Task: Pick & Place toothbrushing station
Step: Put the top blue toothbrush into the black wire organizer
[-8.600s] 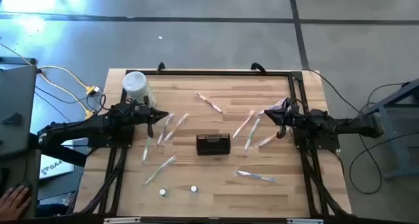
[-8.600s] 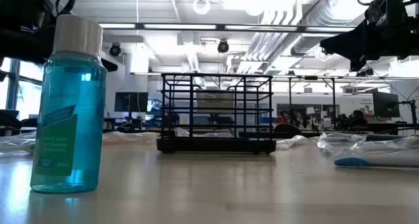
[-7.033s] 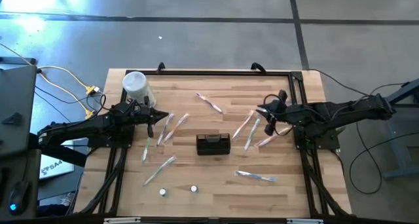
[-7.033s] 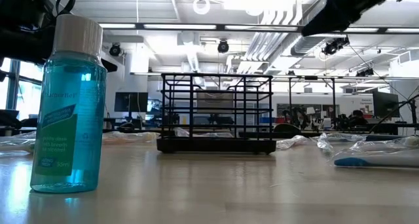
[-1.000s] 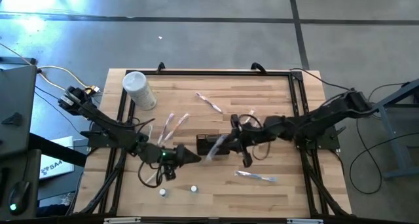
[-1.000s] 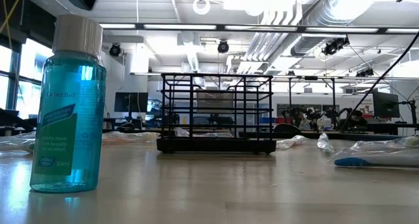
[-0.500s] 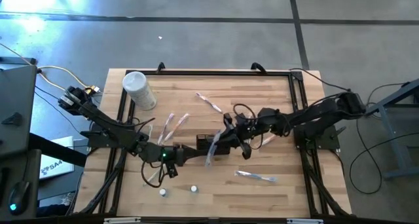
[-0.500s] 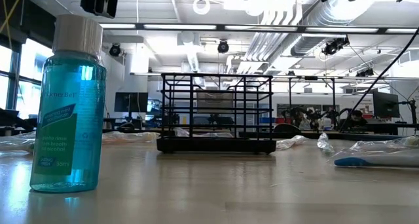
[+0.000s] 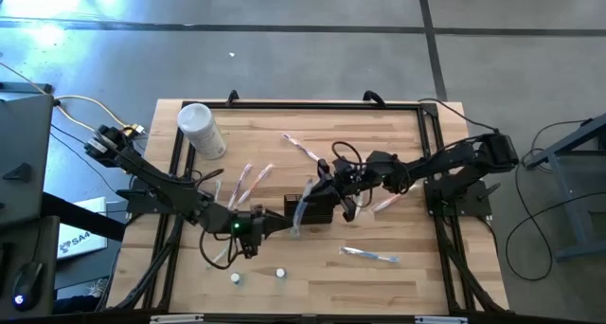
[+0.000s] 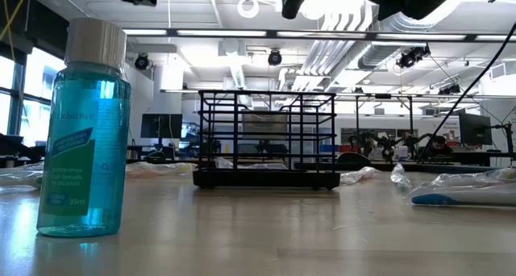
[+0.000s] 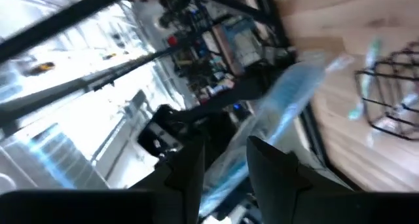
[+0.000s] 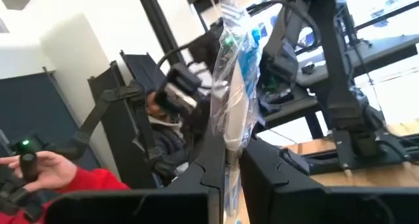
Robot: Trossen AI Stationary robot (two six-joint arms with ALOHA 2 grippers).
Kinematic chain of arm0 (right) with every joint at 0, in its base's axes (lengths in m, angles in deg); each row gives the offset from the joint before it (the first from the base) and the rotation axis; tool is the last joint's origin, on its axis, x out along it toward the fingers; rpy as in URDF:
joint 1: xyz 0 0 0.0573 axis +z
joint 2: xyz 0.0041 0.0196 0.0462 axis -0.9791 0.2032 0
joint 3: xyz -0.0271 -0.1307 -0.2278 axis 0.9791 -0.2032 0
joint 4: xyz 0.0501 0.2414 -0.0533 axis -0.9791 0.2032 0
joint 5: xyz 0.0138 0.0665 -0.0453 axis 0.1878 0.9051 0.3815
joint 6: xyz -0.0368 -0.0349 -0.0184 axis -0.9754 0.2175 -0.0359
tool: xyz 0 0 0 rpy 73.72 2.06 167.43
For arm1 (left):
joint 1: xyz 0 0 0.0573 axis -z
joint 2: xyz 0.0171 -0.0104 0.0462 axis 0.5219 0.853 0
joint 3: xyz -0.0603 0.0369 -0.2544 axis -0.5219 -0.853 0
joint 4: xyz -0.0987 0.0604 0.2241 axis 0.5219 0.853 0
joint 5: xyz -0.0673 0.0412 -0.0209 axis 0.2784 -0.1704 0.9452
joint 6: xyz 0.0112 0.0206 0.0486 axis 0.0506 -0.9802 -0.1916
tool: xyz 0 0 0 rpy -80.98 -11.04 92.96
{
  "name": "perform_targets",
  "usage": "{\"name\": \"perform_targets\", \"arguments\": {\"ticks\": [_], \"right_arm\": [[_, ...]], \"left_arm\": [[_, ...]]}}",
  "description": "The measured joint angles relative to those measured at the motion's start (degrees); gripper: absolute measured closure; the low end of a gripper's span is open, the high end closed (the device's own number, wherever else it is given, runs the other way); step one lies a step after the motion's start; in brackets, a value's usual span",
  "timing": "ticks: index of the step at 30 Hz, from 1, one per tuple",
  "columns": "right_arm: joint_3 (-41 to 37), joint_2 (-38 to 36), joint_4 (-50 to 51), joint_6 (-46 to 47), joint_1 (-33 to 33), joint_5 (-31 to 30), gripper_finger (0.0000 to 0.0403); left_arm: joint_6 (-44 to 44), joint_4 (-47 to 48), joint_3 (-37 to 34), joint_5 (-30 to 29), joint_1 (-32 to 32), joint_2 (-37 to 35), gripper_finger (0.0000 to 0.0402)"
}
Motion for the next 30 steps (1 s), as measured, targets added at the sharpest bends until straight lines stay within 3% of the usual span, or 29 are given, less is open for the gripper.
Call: {"name": "perform_targets", "arguments": {"ticks": [3,11,17,21,30], "right_arm": [[0.0,-0.1,-0.2,0.2,-0.1,0.6,0.0382],[0.0,-0.1,-0.4,1.1,-0.1,2.2,0.0382],[0.0,-0.1,0.1,1.0,-0.2,2.0,0.0382],[0.0,-0.1,0.9,0.6,-0.3,1.3,0.0382],[0.0,-0.1,0.6,0.1,-0.4,1.1,0.0382]], "left_arm": [[-0.2,0.6,0.0,2.8,-1.7,0.1,0.0291],[-0.2,1.2,0.0,2.9,-4.7,0.1,0.0291],[-3.2,-0.3,0.0,10.4,-6.5,2.5,0.0291],[-10.4,-1.9,0.0,10.1,-7.0,4.3,0.0291],[-9.9,-3.7,0.0,11.9,-7.0,4.4,0.0291]]}}
